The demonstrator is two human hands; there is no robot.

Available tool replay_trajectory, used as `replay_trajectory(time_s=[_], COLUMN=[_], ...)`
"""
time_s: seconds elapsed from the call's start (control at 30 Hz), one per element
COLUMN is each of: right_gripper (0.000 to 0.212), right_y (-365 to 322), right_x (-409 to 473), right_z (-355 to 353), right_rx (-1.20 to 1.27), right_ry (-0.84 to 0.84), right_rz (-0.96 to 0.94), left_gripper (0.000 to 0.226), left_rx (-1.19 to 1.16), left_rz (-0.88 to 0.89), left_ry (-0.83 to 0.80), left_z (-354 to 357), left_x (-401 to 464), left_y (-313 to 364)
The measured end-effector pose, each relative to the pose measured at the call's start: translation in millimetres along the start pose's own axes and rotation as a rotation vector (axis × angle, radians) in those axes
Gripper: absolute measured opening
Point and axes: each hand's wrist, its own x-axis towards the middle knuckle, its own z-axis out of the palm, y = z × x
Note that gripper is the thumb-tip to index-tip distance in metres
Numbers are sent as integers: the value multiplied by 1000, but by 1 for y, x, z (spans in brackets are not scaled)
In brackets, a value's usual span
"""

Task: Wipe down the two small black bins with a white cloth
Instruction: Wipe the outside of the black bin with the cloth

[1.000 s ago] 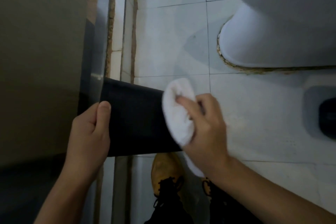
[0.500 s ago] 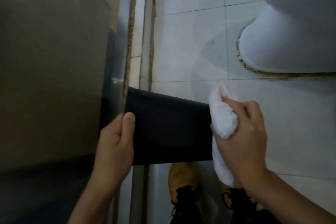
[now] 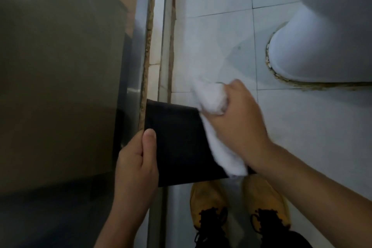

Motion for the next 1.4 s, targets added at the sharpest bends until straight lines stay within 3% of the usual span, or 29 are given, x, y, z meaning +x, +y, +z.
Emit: replay_trajectory(time_s=[0.07,0.2,0.3,0.43,0.53,0.6,0.77,0.9,1.0,1.1,1.17,1.27,1.4], right_gripper=[44,17,15,37,35,44,44,51,43,38,34,38,49], right_y=[30,75,86,70,56,51,37,0,-7,0,3,6,23], right_x=[-9,-36,-48,-58,-61,-60,-54,-58,-63,-69,-78,-86,-88], right_z=[-23,-53,-63,-68,-63,-51,-22,-2,7,6,4,0,-13], right_rx=[-36,-154,-167,-50,30,47,-70,-115,-100,-97,-108,31,136], right_ry=[73,184,278,428,370,267,162,74,70,83,72,13,93], right_rz=[93,214,257,235,176,153,115,-125,-251,-299,-319,-276,-246], left_gripper=[42,42,45,42,39,38,38,41,42,46,53,41,45], left_rx=[-41,-49,-91,-179,-233,-242,-204,-190,-240,-380,-346,-308,-286], left_rz=[-25,-11,-37,-139,-172,-182,-157,-124,-307,-578,-550,-495,-414], left_ry=[-13,-7,-36,-132,-161,-159,-131,-72,-41,-164,-203,-185,-266], left_z=[0,1,0,-4,-7,-7,-4,-2,-1,-6,-10,-9,-8], left_x=[-4,-2,-1,-2,0,4,6,3,1,13,26,38,29], left_y=[1,2,2,7,11,14,14,12,18,26,31,35,30])
